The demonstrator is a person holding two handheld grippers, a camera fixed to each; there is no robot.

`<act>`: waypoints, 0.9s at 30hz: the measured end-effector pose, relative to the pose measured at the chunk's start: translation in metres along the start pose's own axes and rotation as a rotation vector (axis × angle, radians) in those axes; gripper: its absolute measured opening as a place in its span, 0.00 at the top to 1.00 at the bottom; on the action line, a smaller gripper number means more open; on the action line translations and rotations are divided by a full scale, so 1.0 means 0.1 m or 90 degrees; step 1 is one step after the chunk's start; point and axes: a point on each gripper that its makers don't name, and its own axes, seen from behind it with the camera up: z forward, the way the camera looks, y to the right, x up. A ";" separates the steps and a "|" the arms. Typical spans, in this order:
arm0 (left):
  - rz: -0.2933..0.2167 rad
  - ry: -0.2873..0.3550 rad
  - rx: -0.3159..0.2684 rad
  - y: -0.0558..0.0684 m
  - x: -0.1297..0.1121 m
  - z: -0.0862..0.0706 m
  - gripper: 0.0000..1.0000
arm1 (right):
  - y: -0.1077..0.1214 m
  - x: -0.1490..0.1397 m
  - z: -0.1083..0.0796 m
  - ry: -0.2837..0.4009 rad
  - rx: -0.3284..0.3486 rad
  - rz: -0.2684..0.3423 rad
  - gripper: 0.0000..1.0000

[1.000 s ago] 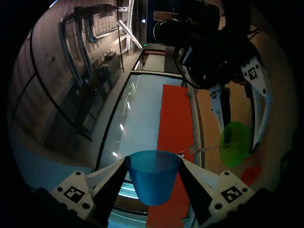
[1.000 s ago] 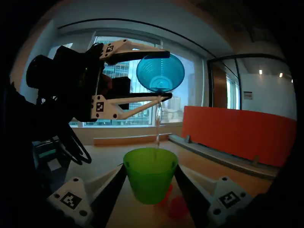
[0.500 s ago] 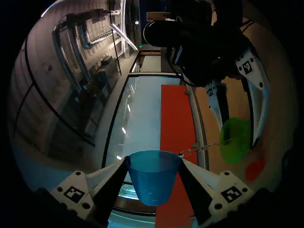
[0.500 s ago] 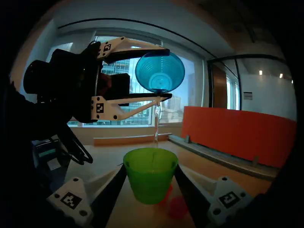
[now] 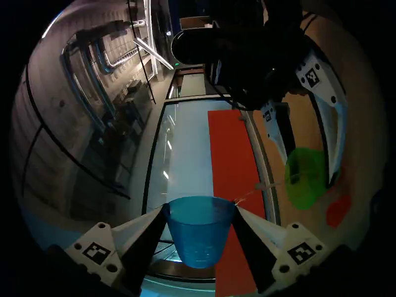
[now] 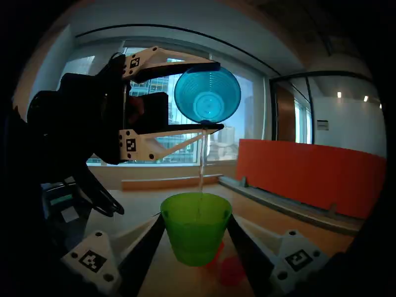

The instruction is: Pour water

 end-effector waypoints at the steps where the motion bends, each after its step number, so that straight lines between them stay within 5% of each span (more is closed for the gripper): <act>1: 0.005 0.000 0.000 0.01 0.00 0.00 0.11 | 0.00 0.00 0.00 0.000 0.000 0.000 0.11; 9: 0.043 0.002 0.002 0.03 0.00 0.00 0.11 | 0.01 0.00 0.00 0.002 -0.001 0.001 0.11; 27: 0.027 -0.005 0.005 -0.05 -0.06 -0.01 0.11 | 0.00 0.01 0.01 0.004 -0.001 0.001 0.11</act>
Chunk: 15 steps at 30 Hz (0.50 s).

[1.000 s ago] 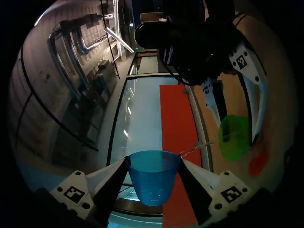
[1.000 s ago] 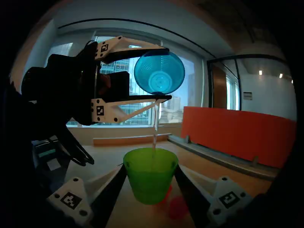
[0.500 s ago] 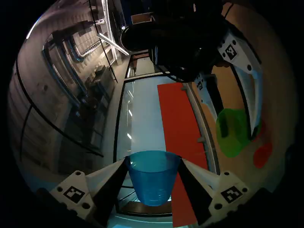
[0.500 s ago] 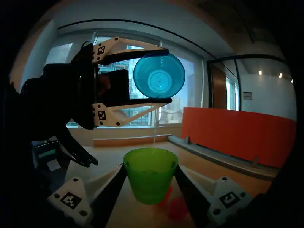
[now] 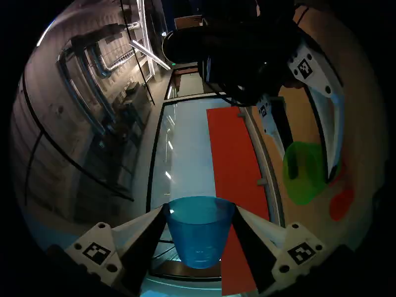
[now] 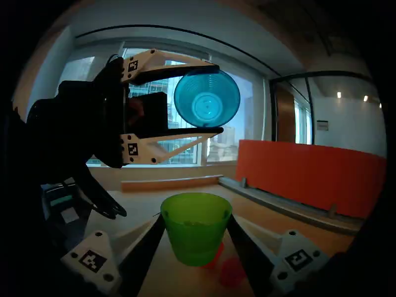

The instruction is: Pour water

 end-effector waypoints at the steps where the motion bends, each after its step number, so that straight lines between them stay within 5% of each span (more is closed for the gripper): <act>1: -0.003 0.000 0.000 -0.01 0.00 0.00 0.11 | 0.00 0.00 0.00 0.000 0.000 0.000 0.11; 9: -0.048 -0.013 0.006 -0.04 -0.06 -0.01 0.11 | 0.00 0.02 -0.01 0.001 -0.001 0.000 0.11; 15: -0.125 -0.025 0.006 -0.02 -0.13 0.00 0.11 | 0.01 0.03 -0.03 0.005 -0.002 0.000 0.11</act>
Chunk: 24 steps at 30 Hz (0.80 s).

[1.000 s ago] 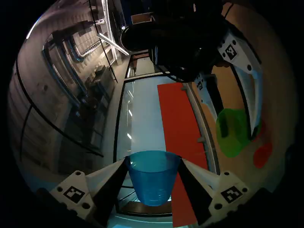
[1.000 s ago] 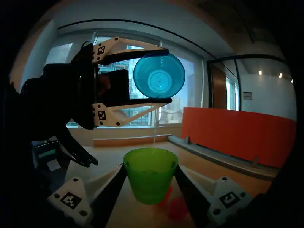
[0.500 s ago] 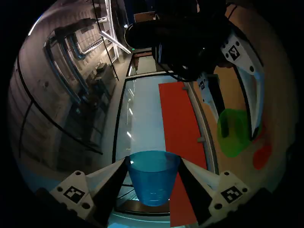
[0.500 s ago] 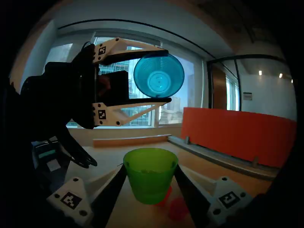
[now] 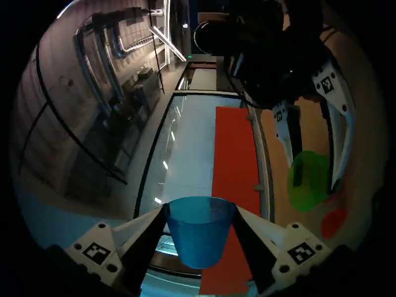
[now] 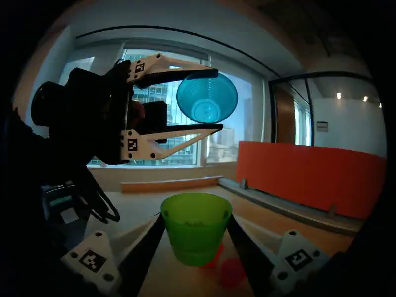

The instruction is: Pour water

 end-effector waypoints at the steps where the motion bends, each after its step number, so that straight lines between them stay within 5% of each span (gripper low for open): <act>1: -0.017 -0.003 0.000 0.01 -0.02 0.01 0.11 | 0.00 0.00 0.00 0.000 -0.001 0.000 0.11; 16: -0.270 -0.045 0.010 -0.02 -0.29 0.08 0.11 | 0.03 0.04 -0.04 0.006 -0.007 0.000 0.11; 24: -0.369 -0.070 0.029 -0.05 -0.46 0.09 0.12 | 0.04 0.07 -0.07 0.009 -0.012 -0.002 0.11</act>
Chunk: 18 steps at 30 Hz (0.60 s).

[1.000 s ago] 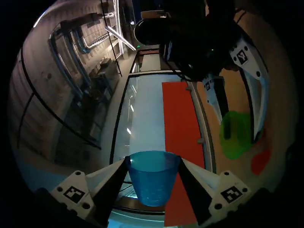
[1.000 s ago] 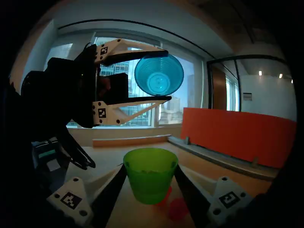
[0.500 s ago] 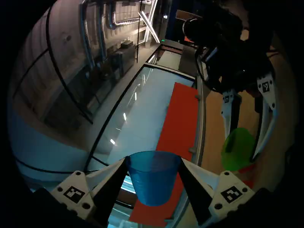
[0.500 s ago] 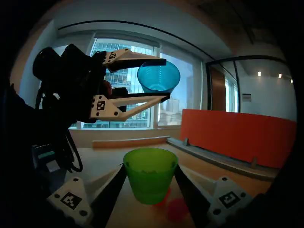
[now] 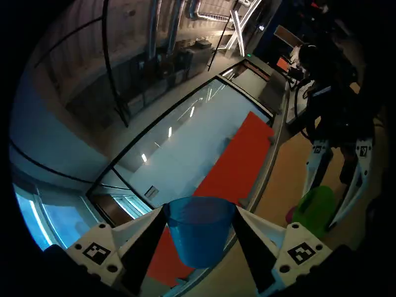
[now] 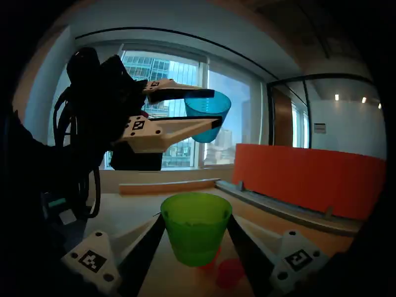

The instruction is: Pour water

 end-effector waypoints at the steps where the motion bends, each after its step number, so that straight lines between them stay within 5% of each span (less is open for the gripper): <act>1: -0.010 -0.001 0.000 0.00 -0.01 0.00 0.12 | 0.00 0.00 -0.01 0.000 -0.001 0.000 0.11; 18: -0.211 -0.014 -0.001 -0.10 -0.11 0.03 0.12 | 0.02 0.02 -0.07 0.004 -0.009 0.000 0.11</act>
